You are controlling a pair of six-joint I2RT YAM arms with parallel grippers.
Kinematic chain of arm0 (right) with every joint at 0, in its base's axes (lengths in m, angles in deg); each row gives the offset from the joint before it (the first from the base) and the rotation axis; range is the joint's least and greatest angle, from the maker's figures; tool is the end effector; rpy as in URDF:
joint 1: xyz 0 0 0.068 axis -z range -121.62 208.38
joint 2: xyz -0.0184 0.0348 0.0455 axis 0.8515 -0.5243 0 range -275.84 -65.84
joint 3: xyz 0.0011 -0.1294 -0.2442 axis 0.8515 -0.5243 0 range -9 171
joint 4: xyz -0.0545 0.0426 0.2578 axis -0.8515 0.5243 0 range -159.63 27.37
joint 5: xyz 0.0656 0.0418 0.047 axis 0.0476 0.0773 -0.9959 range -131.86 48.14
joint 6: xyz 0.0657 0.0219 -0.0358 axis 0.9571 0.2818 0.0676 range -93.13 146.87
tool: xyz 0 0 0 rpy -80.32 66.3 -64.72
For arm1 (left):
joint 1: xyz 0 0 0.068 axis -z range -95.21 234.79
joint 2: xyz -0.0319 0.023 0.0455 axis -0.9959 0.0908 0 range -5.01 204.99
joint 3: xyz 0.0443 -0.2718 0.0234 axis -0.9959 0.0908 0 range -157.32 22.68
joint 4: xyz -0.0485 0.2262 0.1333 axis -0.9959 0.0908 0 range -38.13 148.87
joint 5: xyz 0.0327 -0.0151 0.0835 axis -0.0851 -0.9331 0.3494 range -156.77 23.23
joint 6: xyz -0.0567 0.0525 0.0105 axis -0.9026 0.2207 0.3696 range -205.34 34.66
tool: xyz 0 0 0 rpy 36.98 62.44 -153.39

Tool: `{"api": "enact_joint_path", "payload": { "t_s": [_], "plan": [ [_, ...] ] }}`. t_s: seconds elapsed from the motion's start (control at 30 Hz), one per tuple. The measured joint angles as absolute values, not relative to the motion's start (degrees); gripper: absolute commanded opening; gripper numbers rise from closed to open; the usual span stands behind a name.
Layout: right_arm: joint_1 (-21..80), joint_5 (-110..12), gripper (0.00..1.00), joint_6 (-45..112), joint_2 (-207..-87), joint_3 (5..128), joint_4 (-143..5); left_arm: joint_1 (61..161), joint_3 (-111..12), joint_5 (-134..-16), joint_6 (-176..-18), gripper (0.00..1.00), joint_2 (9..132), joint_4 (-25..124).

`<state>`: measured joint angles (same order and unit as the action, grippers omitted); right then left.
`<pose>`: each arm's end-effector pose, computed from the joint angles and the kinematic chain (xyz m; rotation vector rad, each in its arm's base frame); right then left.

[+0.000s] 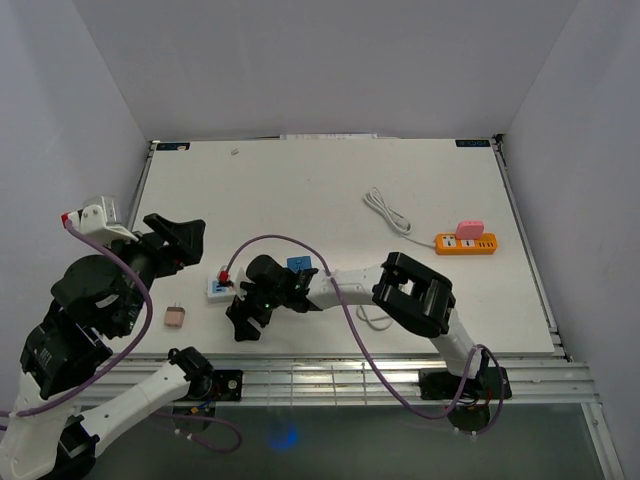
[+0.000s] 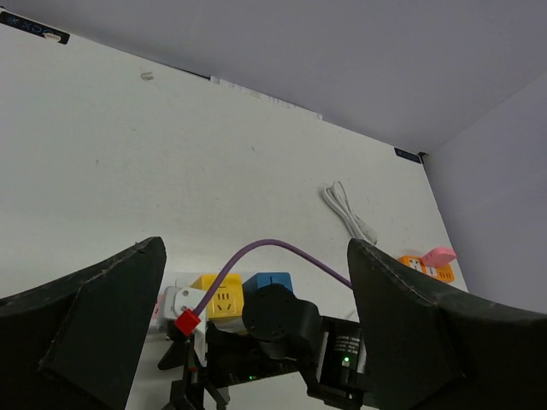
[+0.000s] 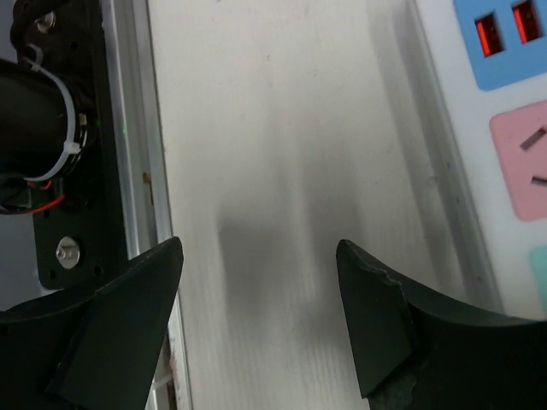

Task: Insert the plug

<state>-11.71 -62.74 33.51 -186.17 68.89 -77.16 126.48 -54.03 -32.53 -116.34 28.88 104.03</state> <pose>0.1455 0.4711 0.1415 -1.4376 1.8926 1.1075 0.0761 -0.0176 0.4564 -0.2789 1.7010 -0.4253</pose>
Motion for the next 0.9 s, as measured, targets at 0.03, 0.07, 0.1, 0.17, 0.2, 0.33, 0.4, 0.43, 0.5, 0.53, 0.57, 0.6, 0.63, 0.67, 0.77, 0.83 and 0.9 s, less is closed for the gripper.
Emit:
{"api": "enact_joint_path", "payload": {
  "t_s": [0.03, 0.07, 0.1, 0.17, 0.2, 0.33, 0.4, 0.43, 0.5, 0.53, 0.57, 0.6, 0.63, 0.67, 0.77, 0.83, 0.9],
  "plan": [
    [-11.3, -62.9, 0.78, 34.0, -187.5, 70.3, -77.1, 126.5, -53.9, -32.7, -116.1, 0.98, 28.9, 103.9],
    [-10.7, -63.2, 0.78, 34.3, -188.6, 71.6, -77.4, 126.5, -53.8, -32.9, -115.9, 0.98, 28.9, 103.7],
    [-10.1, -63.3, 0.79, 34.6, -189.5, 73.0, -77.3, 126.5, -53.7, -33.0, -115.7, 0.98, 28.9, 103.6],
    [-8.6, -63.0, 0.82, 34.9, -190.8, 75.1, -77.1, 126.5, -53.5, -33.3, -115.1, 0.98, 28.8, 103.5],
    [-7.8, -62.8, 0.84, 34.8, -191.4, 76.1, -77.0, 126.5, -53.4, -33.4, -114.8, 0.98, 28.6, 103.2],
    [-5.3, -62.1, 0.93, 33.0, -194.0, 82.3, -73.9, 126.5, -53.3, -33.3, -113.5, 0.98, 28.1, 102.7],
    [-4.9, -62.2, 0.91, 31.3, -196.1, 87.0, -72.3, 126.5, -53.3, -33.3, -113.1, 0.98, 27.9, 102.6],
    [-5.0, -62.3, 0.90, 30.7, -197.0, 89.1, -72.0, 126.5, -53.3, -33.3, -112.8, 0.98, 27.9, 102.6],
    [-5.8, -62.8, 0.90, 29.4, -198.3, 92.1, -71.7, 126.5, -53.3, -33.3, -112.4, 0.98, 27.7, 102.5],
    [-6.3, -63.2, 0.91, 28.8, -198.6, 92.9, -71.7, 126.5, -53.3, -33.4, -112.2, 0.98, 27.6, 102.4],
    [-6.8, -63.7, 0.91, 28.2, -198.7, 93.4, -71.7, 126.5, -53.3, -33.4, -112.0, 0.98, 27.4, 102.4],
    [-7.2, -64.0, 0.91, 27.8, -198.8, 93.7, -71.8, 126.5, -53.3, -33.4, -111.8, 0.98, 27.1, 102.4],
    [-7.6, -64.4, 0.90, 27.3, -199.0, 94.1, -72.0, 126.5, -53.3, -33.6, -111.6, 0.98, 26.7, 102.4],
    [-8.0, -64.8, 0.90, 26.6, -199.4, 94.7, -72.3, 126.5, -53.3, -33.8, -111.4, 0.98, 26.3, 102.4],
    [-9.3, -65.1, 0.90, 25.0, -201.7, 98.0, -72.6, 126.5, -53.5, -34.3, -110.7, 0.98, 25.0, 102.4],
    [-10.0, -64.5, 0.90, 23.9, -203.3, 99.8, -72.8, 126.5, -53.9, -34.5, -110.2, 0.98, 24.3, 102.4],
    [-10.7, -63.9, 0.90, 23.0, -204.3, 100.3, -73.6, 126.5, -54.2, -34.6, -109.7, 0.98, 23.7, 102.3]
  ]
}}
